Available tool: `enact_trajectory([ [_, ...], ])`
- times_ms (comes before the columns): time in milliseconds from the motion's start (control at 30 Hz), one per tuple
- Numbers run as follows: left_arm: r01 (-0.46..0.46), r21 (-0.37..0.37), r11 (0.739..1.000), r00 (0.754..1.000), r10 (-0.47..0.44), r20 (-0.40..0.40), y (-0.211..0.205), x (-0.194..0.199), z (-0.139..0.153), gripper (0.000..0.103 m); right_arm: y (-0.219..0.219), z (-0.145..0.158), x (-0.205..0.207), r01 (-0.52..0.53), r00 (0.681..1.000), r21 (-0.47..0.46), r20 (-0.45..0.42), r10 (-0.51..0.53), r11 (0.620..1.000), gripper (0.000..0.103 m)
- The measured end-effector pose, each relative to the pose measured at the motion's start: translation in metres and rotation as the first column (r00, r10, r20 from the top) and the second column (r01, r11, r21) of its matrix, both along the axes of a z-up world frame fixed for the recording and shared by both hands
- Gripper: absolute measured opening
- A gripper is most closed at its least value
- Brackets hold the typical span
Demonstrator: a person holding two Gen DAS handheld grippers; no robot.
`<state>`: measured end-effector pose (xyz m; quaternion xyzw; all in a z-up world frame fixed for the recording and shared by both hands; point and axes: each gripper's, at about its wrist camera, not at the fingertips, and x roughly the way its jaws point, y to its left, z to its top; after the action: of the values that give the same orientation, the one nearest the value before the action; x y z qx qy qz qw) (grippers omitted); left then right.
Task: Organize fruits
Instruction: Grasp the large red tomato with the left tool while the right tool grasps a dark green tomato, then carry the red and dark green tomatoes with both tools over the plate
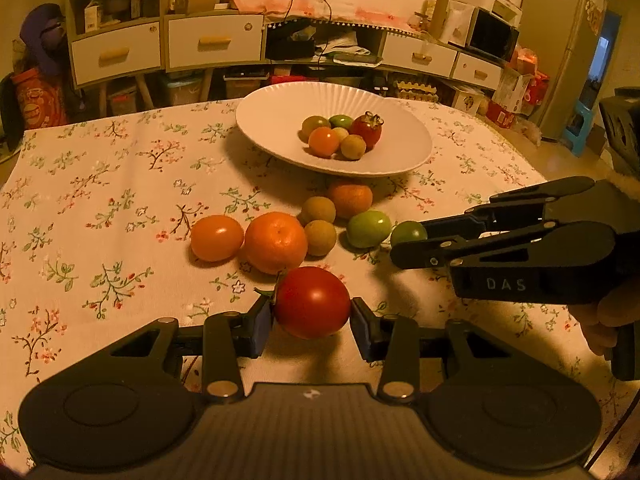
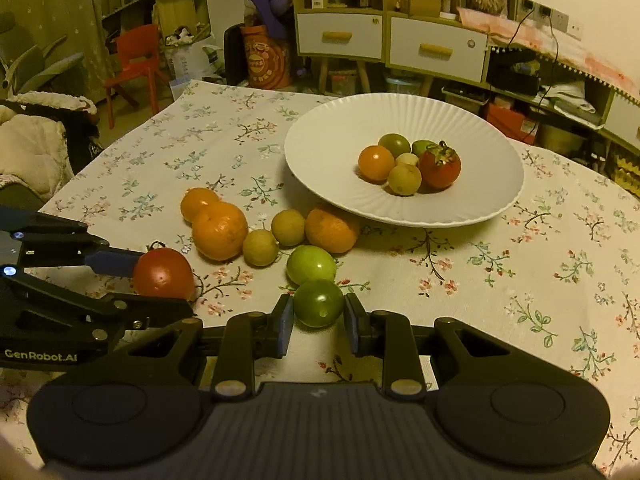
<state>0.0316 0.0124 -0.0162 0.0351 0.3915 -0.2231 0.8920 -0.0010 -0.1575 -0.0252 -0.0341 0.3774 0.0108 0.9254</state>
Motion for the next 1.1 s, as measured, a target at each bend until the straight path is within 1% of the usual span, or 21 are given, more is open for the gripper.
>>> enact_trajectory([
  [367,0.007,-0.032,0.999,1.0,-0.006,0.028,-0.01,0.007,0.015,0.035,-0.003,0.02,-0.005,0.009,1.0,0.007,0.027,-0.009,1.0,0.024],
  [567,0.014,-0.034,0.999,0.999,-0.012,0.041,-0.021,0.014,0.021,0.035,-0.011,0.032,-0.007,0.03,0.998,0.009,0.049,-0.031,1.0,0.024],
  [800,0.007,-0.065,0.998,0.998,-0.003,0.058,-0.034,0.023,0.031,0.035,-0.027,0.043,0.001,0.063,0.995,0.025,0.075,-0.065,0.998,0.024],
  [1000,0.014,-0.061,0.998,0.996,-0.009,0.087,-0.044,0.034,0.038,0.035,-0.045,0.044,0.013,0.072,0.995,0.027,0.069,-0.074,0.997,0.024],
  [1100,0.013,-0.061,0.998,0.995,-0.007,0.096,-0.047,0.041,0.039,0.035,-0.058,0.045,0.021,0.094,0.993,0.055,0.068,-0.097,0.994,0.024],
])
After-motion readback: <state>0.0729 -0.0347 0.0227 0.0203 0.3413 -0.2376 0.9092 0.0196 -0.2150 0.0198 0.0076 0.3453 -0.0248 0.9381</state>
